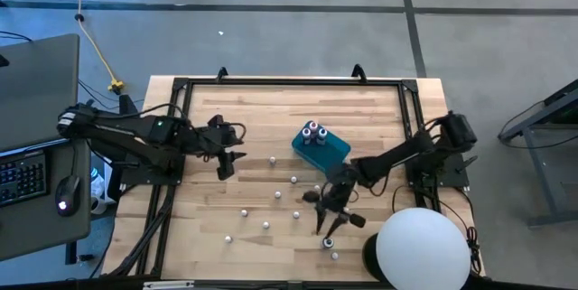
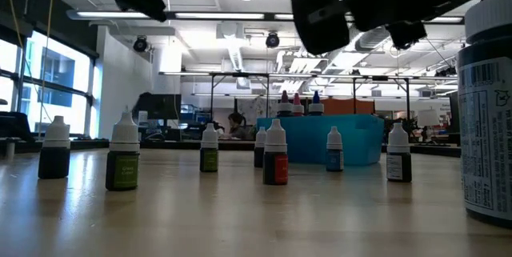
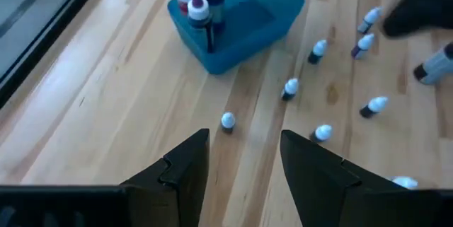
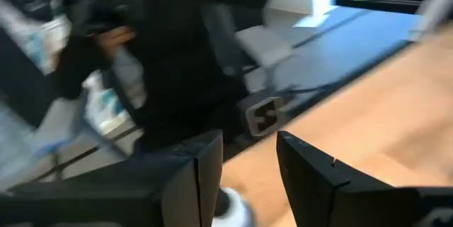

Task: Pick & Place food coloring
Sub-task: Put the large black food coloring bottle into the blue container

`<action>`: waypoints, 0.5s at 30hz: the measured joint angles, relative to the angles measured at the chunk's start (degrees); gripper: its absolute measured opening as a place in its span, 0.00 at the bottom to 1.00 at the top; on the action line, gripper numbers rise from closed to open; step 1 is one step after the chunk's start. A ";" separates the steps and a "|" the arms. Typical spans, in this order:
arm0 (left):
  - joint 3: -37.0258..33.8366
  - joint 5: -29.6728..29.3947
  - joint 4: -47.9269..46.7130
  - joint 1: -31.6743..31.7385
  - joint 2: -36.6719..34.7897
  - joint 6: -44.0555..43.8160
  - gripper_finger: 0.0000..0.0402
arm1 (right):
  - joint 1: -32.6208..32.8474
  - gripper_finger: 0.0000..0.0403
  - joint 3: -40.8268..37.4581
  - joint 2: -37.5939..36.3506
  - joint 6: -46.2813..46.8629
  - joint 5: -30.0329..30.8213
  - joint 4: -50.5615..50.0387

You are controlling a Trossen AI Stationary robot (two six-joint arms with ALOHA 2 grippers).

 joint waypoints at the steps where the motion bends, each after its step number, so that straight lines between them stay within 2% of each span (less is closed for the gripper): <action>1: -0.24 0.02 -0.89 0.02 0.13 0.00 0.42 | 0.67 0.31 0.42 0.68 -1.23 -1.22 0.00; 4: -0.18 0.59 -0.17 0.00 0.10 0.10 0.42 | 2.46 0.31 0.94 1.78 -4.32 -1.99 -0.03; 11: -0.19 0.58 0.05 0.00 0.49 0.09 0.42 | 3.74 0.31 0.89 1.78 -7.85 5.72 -0.44; 15: -0.19 0.57 -0.01 0.00 0.53 0.11 0.42 | 3.71 0.31 0.89 1.78 -8.50 5.36 -2.38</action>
